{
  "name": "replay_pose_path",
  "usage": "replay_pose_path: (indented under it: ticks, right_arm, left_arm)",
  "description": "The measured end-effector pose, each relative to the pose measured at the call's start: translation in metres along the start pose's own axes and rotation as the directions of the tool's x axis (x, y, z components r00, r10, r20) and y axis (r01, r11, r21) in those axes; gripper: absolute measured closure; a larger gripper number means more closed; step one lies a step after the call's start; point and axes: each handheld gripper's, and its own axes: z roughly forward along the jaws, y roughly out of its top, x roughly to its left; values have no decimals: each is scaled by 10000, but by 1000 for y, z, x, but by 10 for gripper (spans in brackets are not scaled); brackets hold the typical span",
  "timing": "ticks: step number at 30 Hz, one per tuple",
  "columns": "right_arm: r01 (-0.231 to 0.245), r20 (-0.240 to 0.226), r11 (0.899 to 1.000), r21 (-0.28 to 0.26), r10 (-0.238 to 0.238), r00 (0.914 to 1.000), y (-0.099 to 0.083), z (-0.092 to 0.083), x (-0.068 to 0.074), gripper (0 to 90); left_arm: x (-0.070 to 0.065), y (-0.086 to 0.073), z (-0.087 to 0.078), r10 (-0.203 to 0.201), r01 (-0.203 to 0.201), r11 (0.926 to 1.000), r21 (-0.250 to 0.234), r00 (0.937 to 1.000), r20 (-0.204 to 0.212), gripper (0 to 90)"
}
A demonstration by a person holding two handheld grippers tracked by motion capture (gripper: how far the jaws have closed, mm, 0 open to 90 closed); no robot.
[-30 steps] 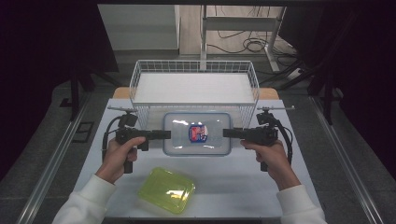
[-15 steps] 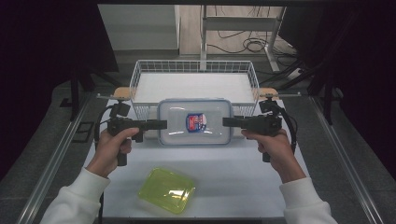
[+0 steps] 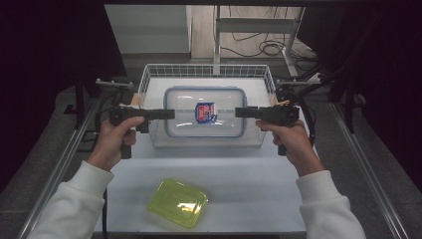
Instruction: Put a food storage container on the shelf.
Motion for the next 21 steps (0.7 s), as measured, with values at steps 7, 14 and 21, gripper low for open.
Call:
replay_pose_path:
  ticks: [7, 14, 21]
  right_arm:
    - [100, 6, 9999, -74, -100, 9999, 16, -2, -1, 508]
    - [161, 7, 9997, -186, -160, 9999, 32, 1, -5, 509]
    - [122, -41, 9998, -138, -123, 9999, 52, 7, -10, 509]
  left_arm:
    - [3, 15, 2, -3, 5, 9999, -171, 9999, 132, 534]
    - [6, 32, 2, 117, -116, 9994, -327, 9999, 28, 534]
    - [10, 49, 2, 139, -140, 9993, -355, 9999, -35, 534]
